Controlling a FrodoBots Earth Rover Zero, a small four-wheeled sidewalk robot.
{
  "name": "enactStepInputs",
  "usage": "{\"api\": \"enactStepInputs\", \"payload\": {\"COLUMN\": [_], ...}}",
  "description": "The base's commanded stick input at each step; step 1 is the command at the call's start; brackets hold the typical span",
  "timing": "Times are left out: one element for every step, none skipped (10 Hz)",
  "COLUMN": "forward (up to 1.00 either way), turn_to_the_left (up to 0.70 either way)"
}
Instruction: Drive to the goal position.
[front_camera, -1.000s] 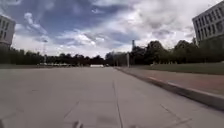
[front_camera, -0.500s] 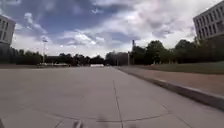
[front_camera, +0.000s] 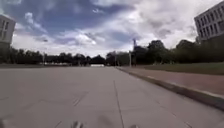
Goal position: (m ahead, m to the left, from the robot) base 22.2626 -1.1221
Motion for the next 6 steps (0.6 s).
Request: {"api": "enactStepInputs", "payload": {"forward": [1.0, 1.0, 1.0, 1.0, 1.0, 1.0], "turn_to_the_left": [0.0, 0.0, 0.0, 0.0, 0.0, 0.0]}}
